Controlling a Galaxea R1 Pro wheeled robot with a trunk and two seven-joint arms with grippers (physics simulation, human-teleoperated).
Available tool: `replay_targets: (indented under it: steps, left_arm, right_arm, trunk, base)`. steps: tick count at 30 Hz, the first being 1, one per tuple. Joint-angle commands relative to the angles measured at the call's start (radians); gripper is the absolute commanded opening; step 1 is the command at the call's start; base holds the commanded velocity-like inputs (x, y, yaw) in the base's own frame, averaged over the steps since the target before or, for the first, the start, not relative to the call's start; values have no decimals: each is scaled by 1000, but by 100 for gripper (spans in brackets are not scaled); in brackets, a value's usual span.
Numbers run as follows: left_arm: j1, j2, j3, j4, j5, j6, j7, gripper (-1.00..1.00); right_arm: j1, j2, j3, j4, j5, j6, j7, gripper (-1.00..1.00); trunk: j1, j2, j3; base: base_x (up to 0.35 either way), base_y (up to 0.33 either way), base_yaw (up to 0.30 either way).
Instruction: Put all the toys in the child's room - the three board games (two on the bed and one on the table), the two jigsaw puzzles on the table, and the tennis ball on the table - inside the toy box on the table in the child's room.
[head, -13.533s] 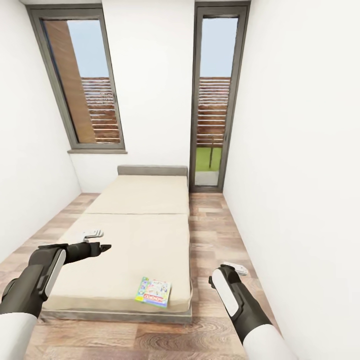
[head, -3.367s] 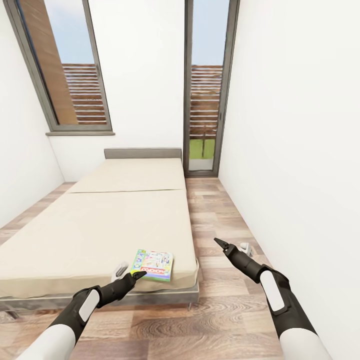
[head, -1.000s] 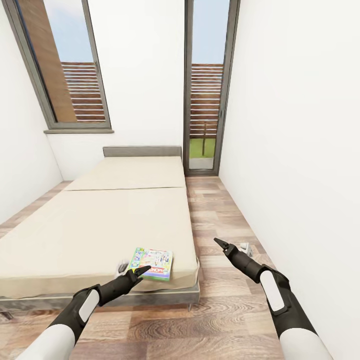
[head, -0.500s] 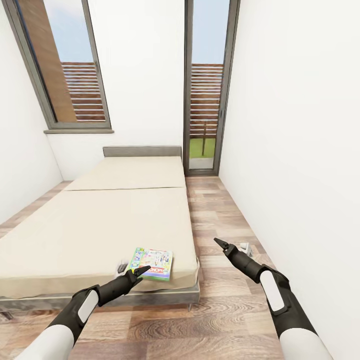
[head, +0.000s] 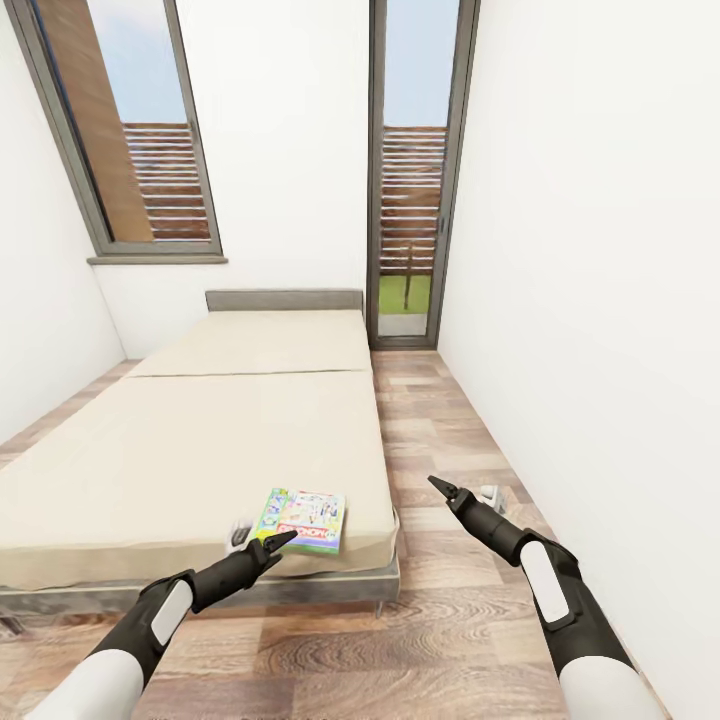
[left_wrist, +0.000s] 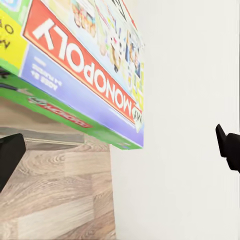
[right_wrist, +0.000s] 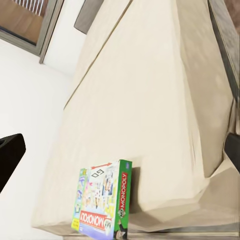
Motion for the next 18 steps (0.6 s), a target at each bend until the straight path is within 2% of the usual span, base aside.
replay_targets:
  steps: [1, 9, 18]
  left_arm:
    - [-1, 0, 2, 0, 5, 7, -7, 100]
    - [-1, 6, 3, 1, 5, 15, -128, 100]
    - [-1, 20, 7, 2, 6, 72, -151, 100]
  right_arm:
    - [-1, 1, -4, 0, -4, 8, 2, 100]
    - [-1, 2, -4, 0, -4, 8, 1, 100]
    - [-1, 2, -4, 0, -4, 8, 2, 100]
  trunk:
    - [4, -8, -4]
    - [34, -64, -29]
    - [69, -127, -57]
  base:
    - [0, 0, 0]
    - [0, 0, 0]
    - [0, 0, 0]
